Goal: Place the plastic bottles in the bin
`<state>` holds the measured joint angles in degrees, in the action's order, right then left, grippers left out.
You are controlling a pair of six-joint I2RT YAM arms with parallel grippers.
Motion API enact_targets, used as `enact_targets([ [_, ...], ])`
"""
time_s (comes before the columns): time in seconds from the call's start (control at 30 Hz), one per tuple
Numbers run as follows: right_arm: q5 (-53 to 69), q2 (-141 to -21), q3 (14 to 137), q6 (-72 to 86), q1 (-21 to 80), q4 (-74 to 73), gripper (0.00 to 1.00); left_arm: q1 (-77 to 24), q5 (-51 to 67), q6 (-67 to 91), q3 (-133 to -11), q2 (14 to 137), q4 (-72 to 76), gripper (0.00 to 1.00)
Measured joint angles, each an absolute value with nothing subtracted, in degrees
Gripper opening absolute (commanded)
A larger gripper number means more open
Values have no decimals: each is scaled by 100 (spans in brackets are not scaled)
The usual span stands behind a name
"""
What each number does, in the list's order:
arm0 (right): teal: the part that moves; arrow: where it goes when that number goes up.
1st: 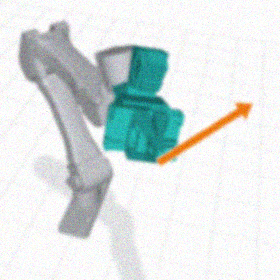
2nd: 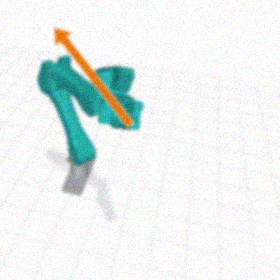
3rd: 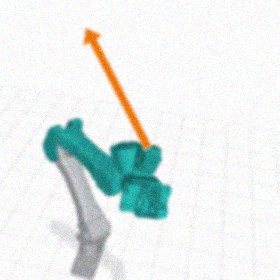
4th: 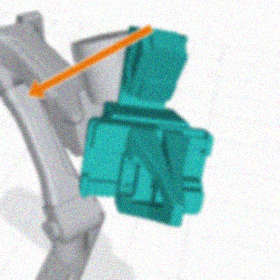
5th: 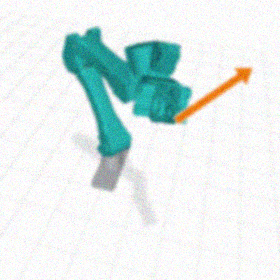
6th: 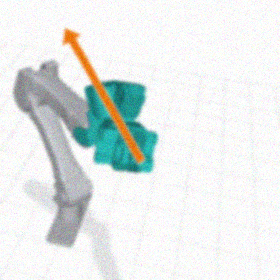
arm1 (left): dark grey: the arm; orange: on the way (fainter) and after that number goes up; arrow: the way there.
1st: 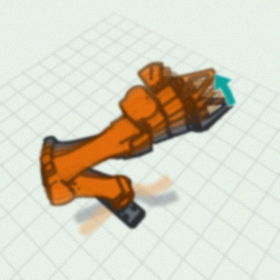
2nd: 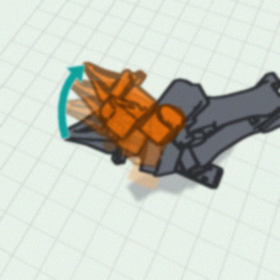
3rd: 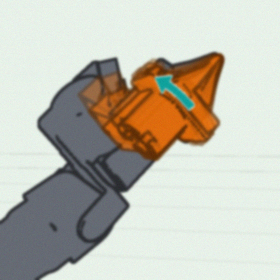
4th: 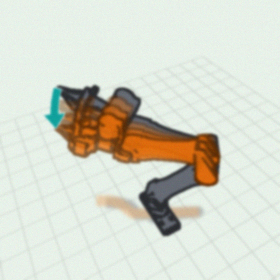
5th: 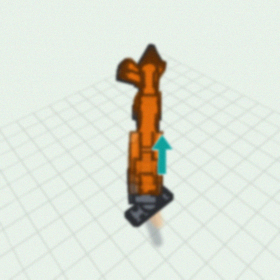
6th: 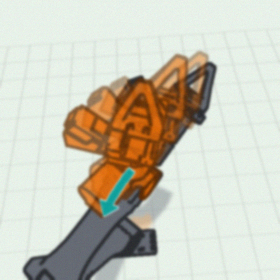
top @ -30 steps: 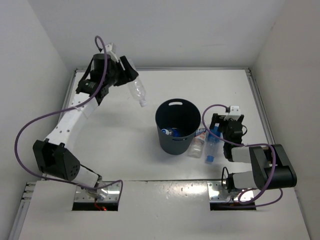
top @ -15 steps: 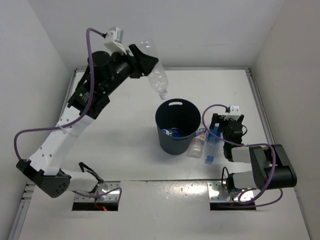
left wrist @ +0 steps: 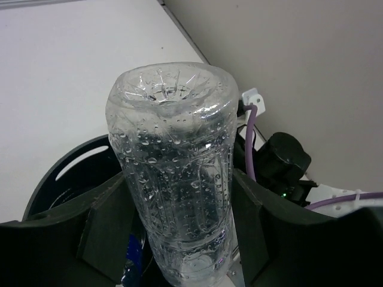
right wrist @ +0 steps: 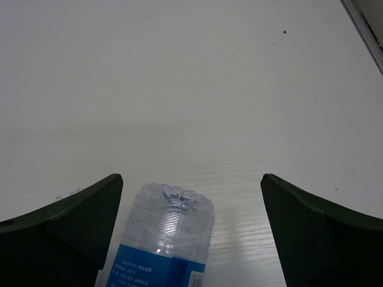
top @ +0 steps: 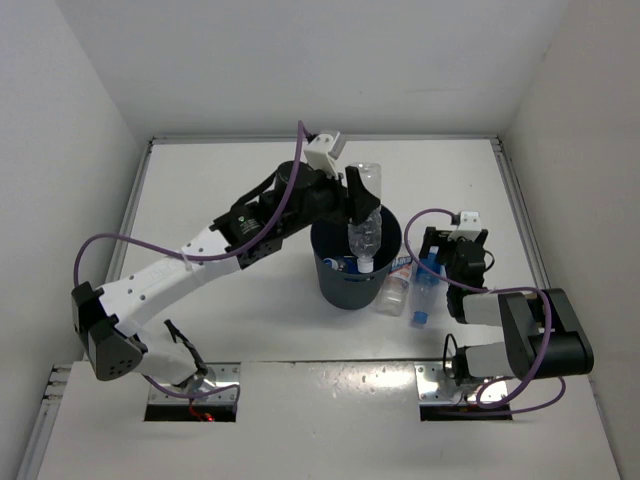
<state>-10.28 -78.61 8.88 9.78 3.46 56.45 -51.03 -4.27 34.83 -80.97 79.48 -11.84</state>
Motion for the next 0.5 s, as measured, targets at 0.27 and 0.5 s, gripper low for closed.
enact_targets([
  [0.27,-1028,-7861,888,978,346,5647,100,-5247,-1026,3280,-7697,7955,-1002,69],
  [0.5,-1028,-7861,888,978,346,5647,100,-5247,-1313,3094,-7393,7964,-1002,77],
])
